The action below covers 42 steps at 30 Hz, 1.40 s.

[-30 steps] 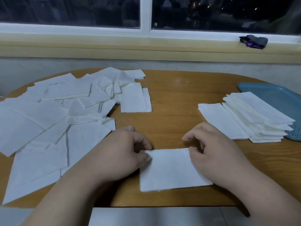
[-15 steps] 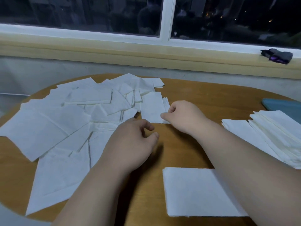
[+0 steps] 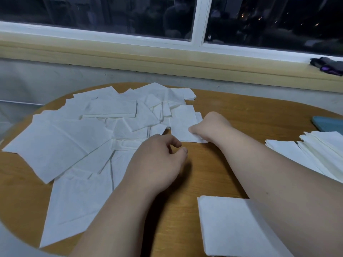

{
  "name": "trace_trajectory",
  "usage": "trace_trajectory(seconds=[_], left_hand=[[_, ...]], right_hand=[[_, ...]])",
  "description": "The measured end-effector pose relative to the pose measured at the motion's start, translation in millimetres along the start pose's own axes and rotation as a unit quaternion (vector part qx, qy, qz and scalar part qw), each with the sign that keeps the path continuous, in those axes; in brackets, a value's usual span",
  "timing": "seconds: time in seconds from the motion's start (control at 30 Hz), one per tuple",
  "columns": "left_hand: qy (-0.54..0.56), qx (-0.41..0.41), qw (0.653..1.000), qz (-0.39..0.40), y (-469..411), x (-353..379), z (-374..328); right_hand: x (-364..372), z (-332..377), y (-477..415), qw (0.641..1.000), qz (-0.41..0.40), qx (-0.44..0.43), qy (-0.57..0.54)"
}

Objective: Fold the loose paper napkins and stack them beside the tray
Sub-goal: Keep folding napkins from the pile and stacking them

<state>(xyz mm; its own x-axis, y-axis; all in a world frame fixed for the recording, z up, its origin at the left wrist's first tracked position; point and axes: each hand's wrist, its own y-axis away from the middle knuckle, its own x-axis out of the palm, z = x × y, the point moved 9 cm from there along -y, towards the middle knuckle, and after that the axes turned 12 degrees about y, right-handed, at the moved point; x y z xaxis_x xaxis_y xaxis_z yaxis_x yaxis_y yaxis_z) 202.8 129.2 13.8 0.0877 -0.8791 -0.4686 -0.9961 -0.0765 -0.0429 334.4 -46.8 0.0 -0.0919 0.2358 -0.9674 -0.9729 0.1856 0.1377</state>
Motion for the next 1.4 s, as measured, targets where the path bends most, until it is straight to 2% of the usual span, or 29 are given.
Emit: trace_trajectory(seconds=[0.23, 0.43, 0.57, 0.73, 0.9, 1.0, 1.13, 1.27, 1.4], left_hand=[[-0.002, 0.002, 1.000, -0.001, 2, 0, 0], [-0.002, 0.000, 1.000, -0.004, 1, -1, 1], [0.001, -0.003, 1.000, -0.002, 0, -1, 2], [0.011, -0.004, 1.000, 0.002, 2, 1, 0], [0.016, 0.001, 1.000, 0.002, 5, 3, -4], [0.023, 0.018, 1.000, 0.006, 10, 3, -11], [0.039, 0.052, 0.996, 0.052, 22, 15, -25], [0.056, 0.092, 0.990, 0.094, 38, 28, -39], [-0.012, 0.147, 0.977, 0.154, 55, 41, -45]], right_hand=[[0, 6, -7, 1.000, 0.027, 0.002, 0.014], [-5, 2, -7, 1.000, 0.003, 0.012, -0.022], [-18, -5, 2, 0.995, -0.025, 0.005, -0.099], [-40, -14, 27, 0.967, -0.061, -0.025, -0.247], [-65, -34, 61, 0.951, -0.096, -0.066, -0.285], [-80, -53, 91, 0.949, -0.150, -0.101, -0.256], [-89, -86, 142, 0.938, -0.219, -0.129, -0.236], [-79, -105, 191, 0.945, -0.234, -0.177, -0.143], [-57, -117, 224, 0.917, -0.273, -0.281, -0.071]])
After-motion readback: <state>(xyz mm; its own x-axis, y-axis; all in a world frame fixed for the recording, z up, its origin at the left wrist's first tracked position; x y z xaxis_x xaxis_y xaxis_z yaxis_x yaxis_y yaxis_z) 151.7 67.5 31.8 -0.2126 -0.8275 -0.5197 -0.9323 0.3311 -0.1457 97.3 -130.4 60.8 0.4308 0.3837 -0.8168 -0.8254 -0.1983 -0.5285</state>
